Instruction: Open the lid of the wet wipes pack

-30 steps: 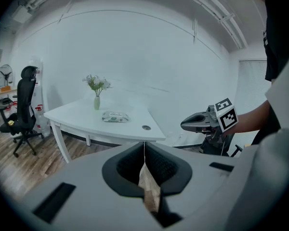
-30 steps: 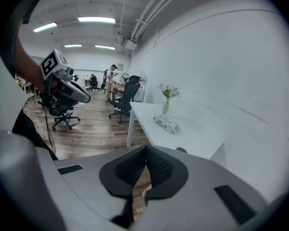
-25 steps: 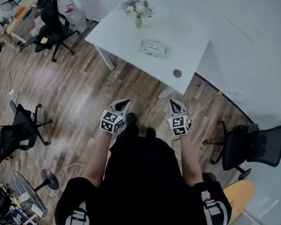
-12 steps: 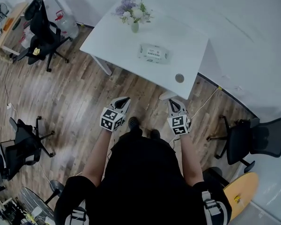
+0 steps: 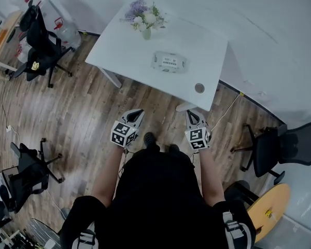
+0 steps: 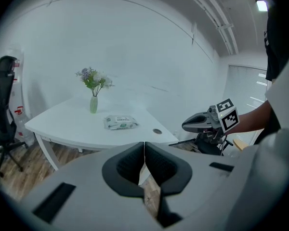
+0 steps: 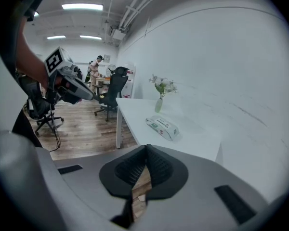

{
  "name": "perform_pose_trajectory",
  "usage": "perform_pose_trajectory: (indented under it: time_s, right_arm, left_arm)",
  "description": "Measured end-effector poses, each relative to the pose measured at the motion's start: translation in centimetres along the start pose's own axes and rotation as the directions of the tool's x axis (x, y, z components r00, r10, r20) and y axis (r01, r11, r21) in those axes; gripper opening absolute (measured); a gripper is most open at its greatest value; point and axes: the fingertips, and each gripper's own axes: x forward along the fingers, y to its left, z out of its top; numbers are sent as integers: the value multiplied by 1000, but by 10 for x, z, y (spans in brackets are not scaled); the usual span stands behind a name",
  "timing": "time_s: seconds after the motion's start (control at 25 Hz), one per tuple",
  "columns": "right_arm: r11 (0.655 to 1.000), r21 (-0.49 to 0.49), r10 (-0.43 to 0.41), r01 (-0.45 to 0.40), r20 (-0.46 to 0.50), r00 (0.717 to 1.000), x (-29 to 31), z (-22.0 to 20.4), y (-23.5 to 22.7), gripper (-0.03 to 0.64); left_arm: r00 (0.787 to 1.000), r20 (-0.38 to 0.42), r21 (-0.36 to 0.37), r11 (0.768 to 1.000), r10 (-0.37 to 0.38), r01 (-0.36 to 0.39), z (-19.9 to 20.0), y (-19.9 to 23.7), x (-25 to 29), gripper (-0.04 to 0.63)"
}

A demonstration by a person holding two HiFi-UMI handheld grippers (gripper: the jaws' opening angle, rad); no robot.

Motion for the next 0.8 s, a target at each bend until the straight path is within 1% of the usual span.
perform_pose_trajectory:
  time_s: [0.24, 0.36, 0.52, 0.8]
  right_arm:
    - [999, 20, -30, 30, -4, 1000, 5, 6, 9, 17]
    - [999, 29, -34, 34, -15, 999, 7, 4, 13, 17]
    - [998, 41, -37, 38, -23, 999, 9, 3, 13, 17]
    - [999, 35, -25, 26, -33, 999, 21, 4, 8, 17]
  left_arm:
    - [999, -19, 20, 999, -40, 40, -1, 11, 1, 23]
    - [999, -18, 18, 999, -49, 49, 0, 16, 3, 23]
    - [998, -25, 16, 998, -54, 54, -1, 20, 4, 23]
    - [999, -21, 5, 999, -46, 46, 0, 26, 7, 23]
